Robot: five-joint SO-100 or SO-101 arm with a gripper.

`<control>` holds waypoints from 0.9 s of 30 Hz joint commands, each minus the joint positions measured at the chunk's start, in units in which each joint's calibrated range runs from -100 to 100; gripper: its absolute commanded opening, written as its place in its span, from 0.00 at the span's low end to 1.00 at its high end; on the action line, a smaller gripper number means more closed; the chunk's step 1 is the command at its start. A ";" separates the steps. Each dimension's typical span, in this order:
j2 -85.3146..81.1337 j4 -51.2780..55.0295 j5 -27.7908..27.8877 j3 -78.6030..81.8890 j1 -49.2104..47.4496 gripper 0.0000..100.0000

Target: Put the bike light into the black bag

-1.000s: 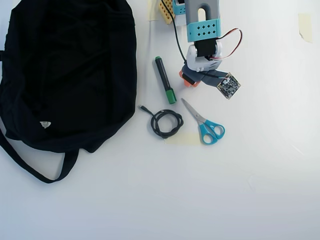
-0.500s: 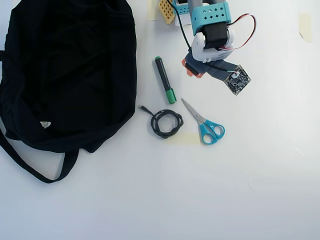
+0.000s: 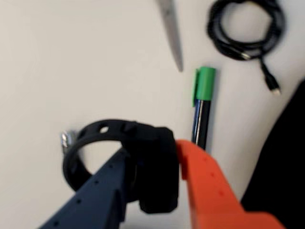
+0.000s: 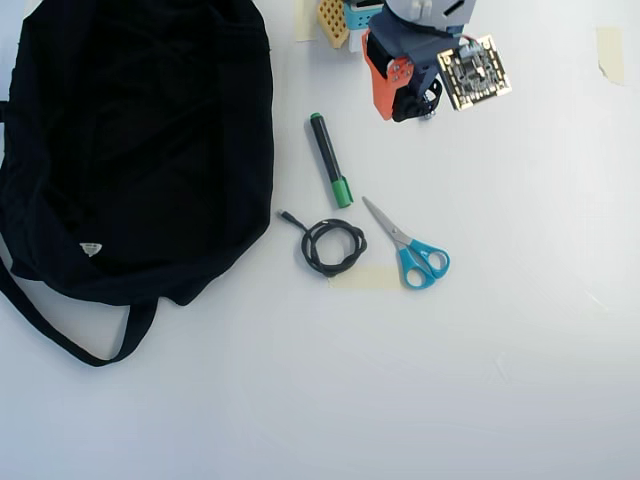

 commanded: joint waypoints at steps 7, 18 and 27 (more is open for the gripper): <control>-13.56 1.20 -7.76 2.94 2.10 0.02; -16.71 -1.04 -16.20 3.66 14.44 0.02; -15.47 -11.38 -17.30 6.00 29.03 0.02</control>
